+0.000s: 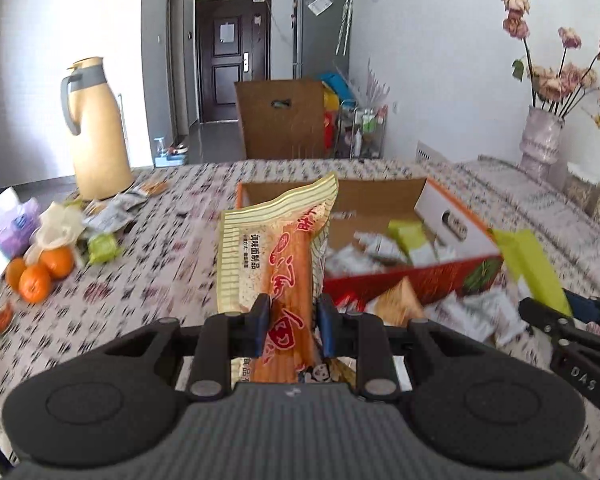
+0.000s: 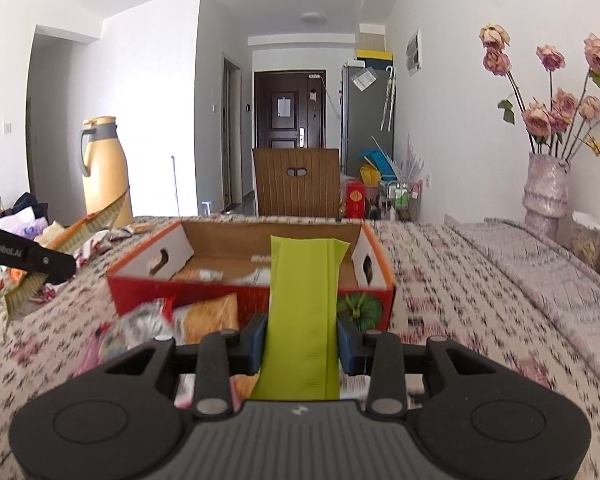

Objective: Organize snacks
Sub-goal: 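Carry the stick-snack bag and green bar over the box with both tools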

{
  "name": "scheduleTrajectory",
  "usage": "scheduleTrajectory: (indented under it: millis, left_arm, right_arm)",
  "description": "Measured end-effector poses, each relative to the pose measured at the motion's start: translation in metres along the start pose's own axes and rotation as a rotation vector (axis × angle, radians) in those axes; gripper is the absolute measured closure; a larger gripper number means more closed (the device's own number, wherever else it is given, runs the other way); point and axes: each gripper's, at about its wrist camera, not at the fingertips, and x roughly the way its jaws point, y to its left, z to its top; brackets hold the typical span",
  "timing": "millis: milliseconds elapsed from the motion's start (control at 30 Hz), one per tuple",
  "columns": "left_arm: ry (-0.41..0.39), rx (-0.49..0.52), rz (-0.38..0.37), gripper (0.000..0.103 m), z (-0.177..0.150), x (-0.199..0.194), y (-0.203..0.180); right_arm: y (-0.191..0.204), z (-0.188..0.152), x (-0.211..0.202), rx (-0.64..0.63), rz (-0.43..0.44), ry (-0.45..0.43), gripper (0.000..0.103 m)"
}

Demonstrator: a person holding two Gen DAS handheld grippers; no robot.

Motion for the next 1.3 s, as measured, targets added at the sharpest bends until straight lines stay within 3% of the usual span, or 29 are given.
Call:
scheduleTrajectory:
  millis: [300, 667, 967, 1133, 1233, 1267, 1300]
  left_arm:
    - [-0.03, -0.026, -0.031, 0.078, 0.04, 0.045, -0.018]
    - [-0.021, -0.06, -0.018, 0.078, 0.066, 0.107, -0.033]
    - [0.014, -0.076, 0.008, 0.078, 0.058, 0.144, -0.027]
    - [0.03, -0.083, -0.013, 0.084, 0.054, 0.15, -0.024]
    - [0.031, -0.101, -0.017, 0.076, 0.053, 0.151, -0.02]
    - [0.029, -0.106, -0.018, 0.065, 0.053, 0.15, -0.02]
    - [0.024, -0.11, -0.011, 0.05, 0.053, 0.149, -0.019]
  right_arm:
    - [-0.01, 0.043, 0.057, -0.018, 0.01, -0.025, 0.068]
    - [-0.022, 0.074, 0.133, -0.006, 0.032, -0.013, 0.068]
    - [-0.026, 0.062, 0.172, 0.033, 0.057, 0.039, 0.068]
    - [-0.026, 0.055, 0.18, 0.038, 0.069, 0.074, 0.066]
    - [-0.028, 0.054, 0.178, 0.04, 0.066, 0.072, 0.063]
    - [-0.029, 0.054, 0.177, 0.046, 0.065, 0.068, 0.059]
    - [-0.031, 0.053, 0.175, 0.052, 0.066, 0.064, 0.047]
